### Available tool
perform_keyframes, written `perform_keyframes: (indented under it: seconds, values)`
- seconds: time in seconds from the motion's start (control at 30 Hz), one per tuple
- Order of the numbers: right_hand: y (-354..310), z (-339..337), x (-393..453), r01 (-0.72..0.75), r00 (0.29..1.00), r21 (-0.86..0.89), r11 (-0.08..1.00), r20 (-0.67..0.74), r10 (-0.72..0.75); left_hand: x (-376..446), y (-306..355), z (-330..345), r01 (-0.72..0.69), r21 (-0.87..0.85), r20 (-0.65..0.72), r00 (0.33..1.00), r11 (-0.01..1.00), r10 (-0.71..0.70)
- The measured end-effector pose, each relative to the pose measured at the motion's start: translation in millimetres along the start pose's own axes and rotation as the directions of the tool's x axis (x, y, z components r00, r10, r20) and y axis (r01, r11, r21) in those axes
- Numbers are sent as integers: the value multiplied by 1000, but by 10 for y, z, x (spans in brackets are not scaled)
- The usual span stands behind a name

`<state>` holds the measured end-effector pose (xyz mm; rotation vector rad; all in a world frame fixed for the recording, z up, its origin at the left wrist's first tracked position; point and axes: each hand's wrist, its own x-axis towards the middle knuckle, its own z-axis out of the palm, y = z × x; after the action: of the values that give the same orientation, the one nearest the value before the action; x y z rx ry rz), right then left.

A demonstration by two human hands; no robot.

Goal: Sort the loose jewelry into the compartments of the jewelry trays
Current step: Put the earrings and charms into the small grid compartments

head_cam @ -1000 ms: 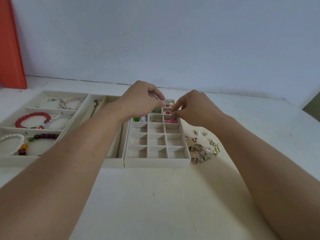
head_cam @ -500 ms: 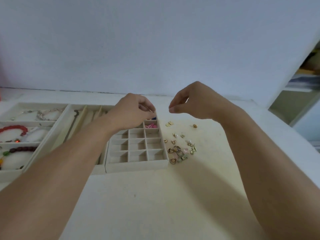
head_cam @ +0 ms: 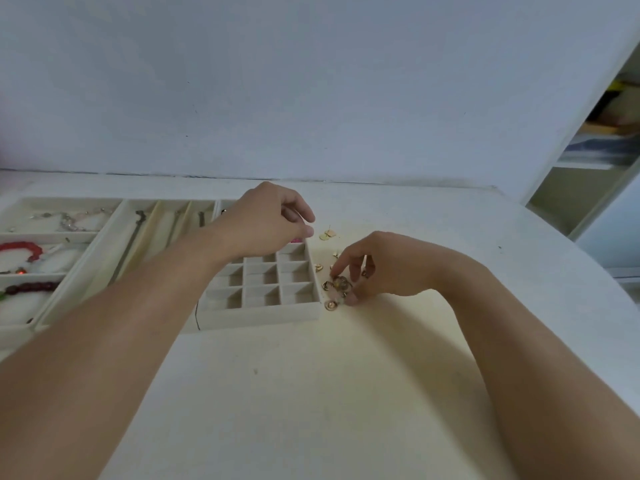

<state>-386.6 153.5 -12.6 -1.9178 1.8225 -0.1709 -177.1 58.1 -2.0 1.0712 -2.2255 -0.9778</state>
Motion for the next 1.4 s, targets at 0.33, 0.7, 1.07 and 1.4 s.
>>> perform_keyframes:
  seconds: [0.33,0.7,1.07,1.4]
  values:
    - [15,35,39,12,987,41,999,-163,-6,-22,16,104,0,38,20,1000,999,0]
    - [-28,-28,12,43,920,362,931,-378,104,-54,77,174,-51,70,72,996,996,46]
    - [-151,59,26,61,894,406,912,-428,131,-39,82,168,-68,84,94,994,994,60]
    - [-165,54,9,83,900,404,911,-423,105,-41,77,135,-48,93,55,998,995,43]
